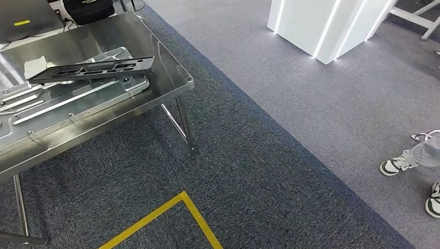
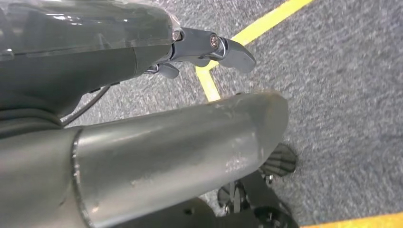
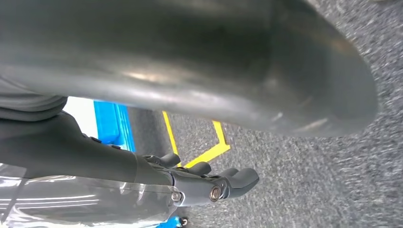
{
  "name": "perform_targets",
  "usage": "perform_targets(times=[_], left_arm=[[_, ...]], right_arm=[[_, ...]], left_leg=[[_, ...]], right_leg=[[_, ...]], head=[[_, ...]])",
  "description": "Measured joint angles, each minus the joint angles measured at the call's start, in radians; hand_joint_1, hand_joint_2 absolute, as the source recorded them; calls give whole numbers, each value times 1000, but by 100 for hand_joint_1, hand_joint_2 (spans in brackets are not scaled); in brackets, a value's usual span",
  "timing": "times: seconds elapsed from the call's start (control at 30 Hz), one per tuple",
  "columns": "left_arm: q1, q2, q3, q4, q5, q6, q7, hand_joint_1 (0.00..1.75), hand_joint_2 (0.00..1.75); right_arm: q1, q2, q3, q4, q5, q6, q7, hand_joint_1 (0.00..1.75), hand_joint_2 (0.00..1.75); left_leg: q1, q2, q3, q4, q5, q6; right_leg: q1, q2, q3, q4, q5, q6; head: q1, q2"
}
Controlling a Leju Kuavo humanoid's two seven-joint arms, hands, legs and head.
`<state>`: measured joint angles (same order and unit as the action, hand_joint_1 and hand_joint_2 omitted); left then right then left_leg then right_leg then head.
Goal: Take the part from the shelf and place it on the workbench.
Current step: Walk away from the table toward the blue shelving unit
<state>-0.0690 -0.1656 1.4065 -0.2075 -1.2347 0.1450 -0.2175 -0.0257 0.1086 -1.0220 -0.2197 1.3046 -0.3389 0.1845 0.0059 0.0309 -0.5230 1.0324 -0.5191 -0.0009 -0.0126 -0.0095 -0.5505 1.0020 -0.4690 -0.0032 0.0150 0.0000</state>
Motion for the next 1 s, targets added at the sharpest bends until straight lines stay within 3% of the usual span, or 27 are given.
perform_targets(times=[0.1,0.13,0.17,0.2,0.3,0.37,0.47,0.5,0.53,0.6,0.63,0.67,0.7,0.73,0.77,0.83,0.87,1.0], left_arm=[[1,0,0,0,-1,0,3,0,0],[2,0,0,0,-2,-1,5,0,0],[2,0,0,0,-2,-1,6,0,0],[3,0,0,0,-3,-2,7,0,0],[3,1,0,0,-3,-2,7,0,0],[2,3,-1,0,-4,-2,6,0,0],[0,3,-2,0,-5,-2,5,0,0],[0,2,-2,0,-5,-2,4,0,0],[0,2,-2,0,-5,-2,3,0,0],[1,1,-3,0,-6,-2,1,0,0],[2,1,-4,0,-7,-2,0,0,0],[2,1,-4,0,-9,-2,0,0,0],[2,1,-5,0,-11,-3,0,0,0],[2,0,-6,0,-13,-4,-1,0,0],[2,0,-7,0,-15,-5,-1,0,0],[2,-1,-8,0,-19,-6,-1,0,0],[1,-1,-9,0,-20,-6,-1,0,0],[-1,-1,-10,0,-21,-7,-1,0,0]], right_arm=[[0,-1,4,0,1,3,2,0,0],[0,-2,4,0,2,4,2,0,0],[0,-2,5,0,3,5,2,0,0],[0,-3,5,0,4,5,2,0,0],[0,-1,6,0,5,7,1,0,0],[-1,1,6,1,5,8,0,0,0],[2,0,6,1,5,8,0,0,0],[2,0,6,1,5,8,0,0,0],[2,-1,6,1,5,8,0,0,0],[1,-1,6,1,5,8,0,0,0],[1,-1,6,1,5,8,0,0,0],[2,-1,6,1,5,8,0,0,0],[2,-1,6,1,5,8,0,0,0],[2,-1,6,1,5,8,1,0,0],[2,-1,6,1,5,8,1,0,0],[1,-2,6,1,5,8,1,0,0],[1,-2,6,1,5,8,1,0,0],[1,-1,6,1,5,8,1,0,0]], left_leg=[[3,-18,-81,180,-98,-9],[4,-20,-108,237,-118,-9],[4,-21,-120,260,-116,-8],[4,-21,-112,243,-95,-6],[2,-40,-25,50,6,10],[-2,-54,1,-18,24,18],[-2,-47,5,-32,30,30],[1,-43,8,-38,34,37],[3,-37,10,-43,38,43],[2,-26,10,-44,40,49],[1,-21,9,-44,40,50],[0,-16,10,-43,39,50],[0,-11,11,-43,38,49],[0,-8,13,-42,36,47],[1,-5,16,-41,34,44],[-3,1,17,-35,26,33],[-5,4,17,-33,23,27],[-3,5,16,-14,2,6]], right_leg=[[1,8,-5,-1,2,-12],[3,13,-6,0,2,-12],[4,18,-7,1,2,-13],[5,24,-6,2,2,-12],[8,42,-4,6,1,-9],[7,51,-9,8,2,0],[6,55,-13,11,2,19],[7,49,-20,28,-12,23],[7,40,-37,65,-36,27],[3,25,-97,193,-103,33],[1,22,-127,252,-125,35],[-1,20,-143,285,-129,38],[-3,17,-140,277,-112,39],[-5,13,-117,232,-80,40],[-6,5,-80,160,-43,39],[-3,-11,-22,42,-1,32],[-1,-14,-10,16,3,28],[1,0,-10,5,5,4]], head=[[-7,0],[-7,0],[-7,0],[-7,0],[-7,0],[-7,0],[-7,0],[-5,0],[-2,0],[3,0],[4,0],[4,0],[4,0],[4,0],[5,0],[6,0],[5,0],[0,0]])
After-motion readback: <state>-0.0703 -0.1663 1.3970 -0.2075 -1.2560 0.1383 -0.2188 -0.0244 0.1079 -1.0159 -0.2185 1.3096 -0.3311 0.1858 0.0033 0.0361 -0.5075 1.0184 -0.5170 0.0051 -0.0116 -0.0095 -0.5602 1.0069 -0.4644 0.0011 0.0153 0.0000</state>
